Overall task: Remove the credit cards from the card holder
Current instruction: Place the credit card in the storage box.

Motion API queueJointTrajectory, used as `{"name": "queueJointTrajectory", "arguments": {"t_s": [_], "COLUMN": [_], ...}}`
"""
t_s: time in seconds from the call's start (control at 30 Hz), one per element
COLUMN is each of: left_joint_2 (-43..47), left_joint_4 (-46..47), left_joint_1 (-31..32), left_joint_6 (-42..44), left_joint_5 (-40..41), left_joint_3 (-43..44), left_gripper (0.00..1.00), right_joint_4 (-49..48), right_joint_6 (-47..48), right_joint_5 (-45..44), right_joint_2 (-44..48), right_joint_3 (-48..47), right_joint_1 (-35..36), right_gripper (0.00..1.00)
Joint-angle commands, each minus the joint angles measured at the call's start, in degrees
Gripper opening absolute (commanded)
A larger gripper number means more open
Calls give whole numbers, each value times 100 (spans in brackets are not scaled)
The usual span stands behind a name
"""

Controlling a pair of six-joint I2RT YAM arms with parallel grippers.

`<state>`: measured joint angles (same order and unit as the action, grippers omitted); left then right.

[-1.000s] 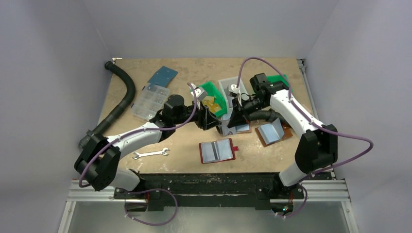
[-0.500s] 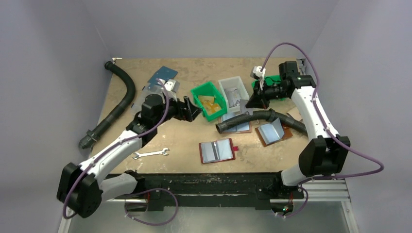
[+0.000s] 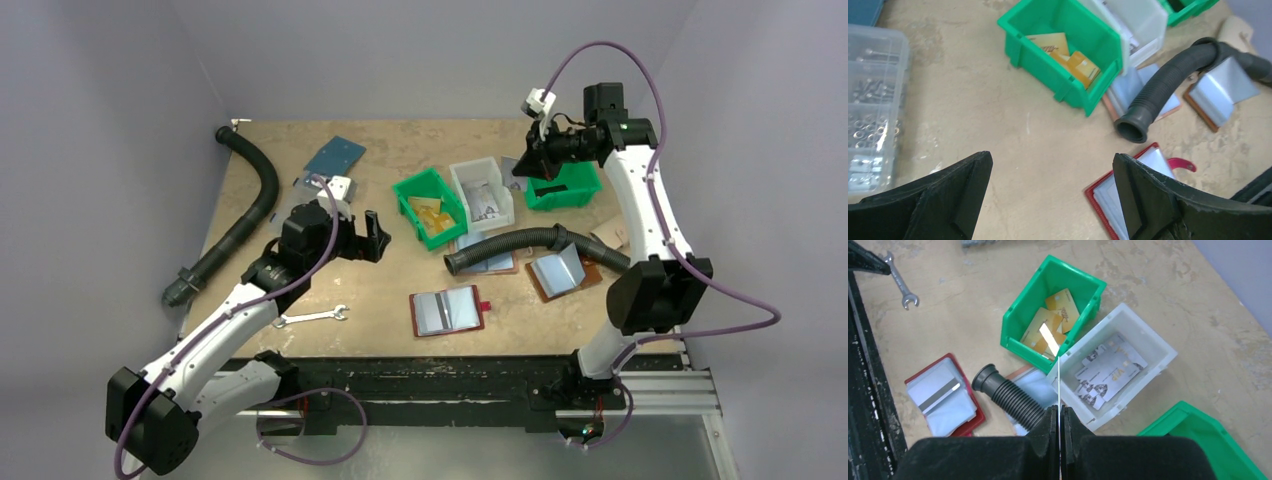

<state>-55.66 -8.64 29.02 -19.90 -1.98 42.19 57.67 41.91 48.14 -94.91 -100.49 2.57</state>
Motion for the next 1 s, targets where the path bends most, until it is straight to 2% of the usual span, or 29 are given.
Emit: {"name": "queueJointTrajectory", "arguments": {"t_s": [0.0, 0.5, 0.97], "left_joint_2": [27, 231, 270], "left_joint_4": [-450, -495, -524], "left_joint_1": [-10, -10, -15], "left_joint_6": [343, 443, 478], "left_joint_5": [437, 554, 632], "left_joint_3": [14, 2, 8], "left_gripper": [100, 100, 99], "right_joint_4": [-91, -177, -203], "right_joint_6": [-324, -675, -741], "right_joint_5": [-170, -342, -554], "right_joint_2": [-218, -1232, -1859], "right_joint_3": [-719, -1547, -1894], "right_joint_1": [-19, -20, -17], "right_gripper": [3, 0, 0]}}
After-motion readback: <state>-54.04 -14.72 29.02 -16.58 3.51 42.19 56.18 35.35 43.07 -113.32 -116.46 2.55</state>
